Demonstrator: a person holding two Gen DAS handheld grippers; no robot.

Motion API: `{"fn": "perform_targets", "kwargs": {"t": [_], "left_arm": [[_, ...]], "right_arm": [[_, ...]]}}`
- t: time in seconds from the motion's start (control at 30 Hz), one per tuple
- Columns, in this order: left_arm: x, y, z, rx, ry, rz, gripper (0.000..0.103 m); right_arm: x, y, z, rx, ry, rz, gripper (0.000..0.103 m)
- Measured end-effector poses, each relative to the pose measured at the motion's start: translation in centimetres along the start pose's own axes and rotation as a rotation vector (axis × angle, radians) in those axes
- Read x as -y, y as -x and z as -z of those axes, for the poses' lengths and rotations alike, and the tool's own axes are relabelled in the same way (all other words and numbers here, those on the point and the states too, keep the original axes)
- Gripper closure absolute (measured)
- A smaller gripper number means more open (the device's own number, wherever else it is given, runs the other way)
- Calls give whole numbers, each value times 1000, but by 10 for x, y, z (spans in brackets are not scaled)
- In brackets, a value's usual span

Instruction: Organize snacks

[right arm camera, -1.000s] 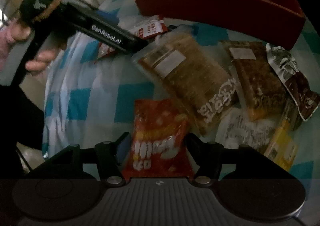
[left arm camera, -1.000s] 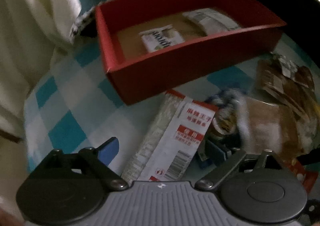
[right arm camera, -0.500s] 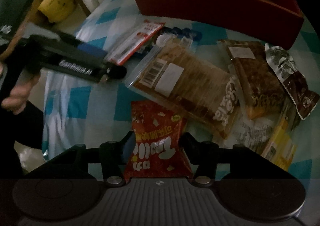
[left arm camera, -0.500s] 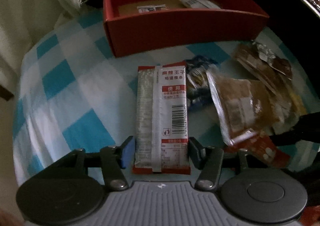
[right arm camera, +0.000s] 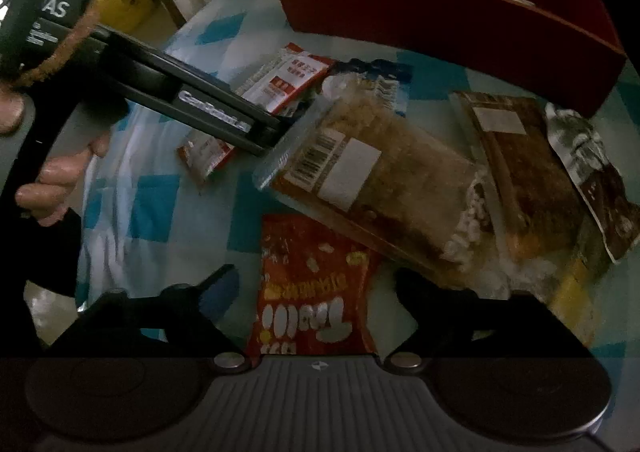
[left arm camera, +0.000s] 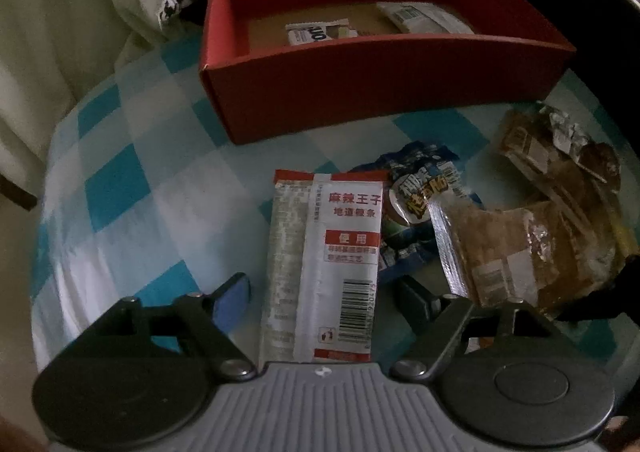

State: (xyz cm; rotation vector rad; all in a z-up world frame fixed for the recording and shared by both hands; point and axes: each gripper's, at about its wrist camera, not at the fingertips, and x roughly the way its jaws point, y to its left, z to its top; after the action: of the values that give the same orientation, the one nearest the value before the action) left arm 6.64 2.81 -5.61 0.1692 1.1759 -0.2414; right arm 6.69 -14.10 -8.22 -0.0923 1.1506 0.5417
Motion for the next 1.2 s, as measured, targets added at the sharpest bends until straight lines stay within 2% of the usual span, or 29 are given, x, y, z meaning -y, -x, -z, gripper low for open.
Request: {"fn": "perform_targets", "kwargs": {"t": [0.03, 0.17, 0.33, 0.4, 0.47, 0.6, 0.7, 0.8, 0.9, 0.97, 1.1, 1.17, 1.2], "left_arm": [[0, 1, 1, 1, 4, 0, 29], [-3, 4, 7, 10, 17, -3, 34], [-3, 7, 12, 24, 13, -1, 39], [-2, 7, 12, 24, 9, -3, 38], [-2, 6, 12, 26, 9, -20, 31], [-4, 5, 11, 17, 25, -20, 30], [-4, 5, 10, 15, 27, -21, 30], [-5, 5, 10, 18, 29, -17, 28], [-7, 3, 12, 15, 29, -25, 21], [-7, 2, 13, 12, 23, -25, 19], [-9, 2, 12, 11, 27, -27, 17], [-11, 3, 13, 15, 33, -28, 18], [-12, 3, 14, 19, 39, -30, 20]], "right_arm": [[0, -2, -1, -1, -3, -21, 0], [4, -2, 2, 23, -23, -53, 0], [27, 3, 9, 87, -155, -154, 0], [25, 3, 10, 80, -118, -153, 0], [14, 1, 11, 65, -57, -108, 0], [-18, -8, 19, 51, 82, 45, 0], [-26, -11, 25, 88, 99, 106, 0], [-27, -11, 24, 86, 85, 117, 0], [-29, -9, 22, 79, 47, 131, 0], [-33, -15, 16, 69, 68, 135, 0], [-43, -24, 13, 46, 139, 200, 0], [-48, -25, 13, 43, 191, 245, 8], [-46, -23, 12, 45, 188, 237, 11]]}}
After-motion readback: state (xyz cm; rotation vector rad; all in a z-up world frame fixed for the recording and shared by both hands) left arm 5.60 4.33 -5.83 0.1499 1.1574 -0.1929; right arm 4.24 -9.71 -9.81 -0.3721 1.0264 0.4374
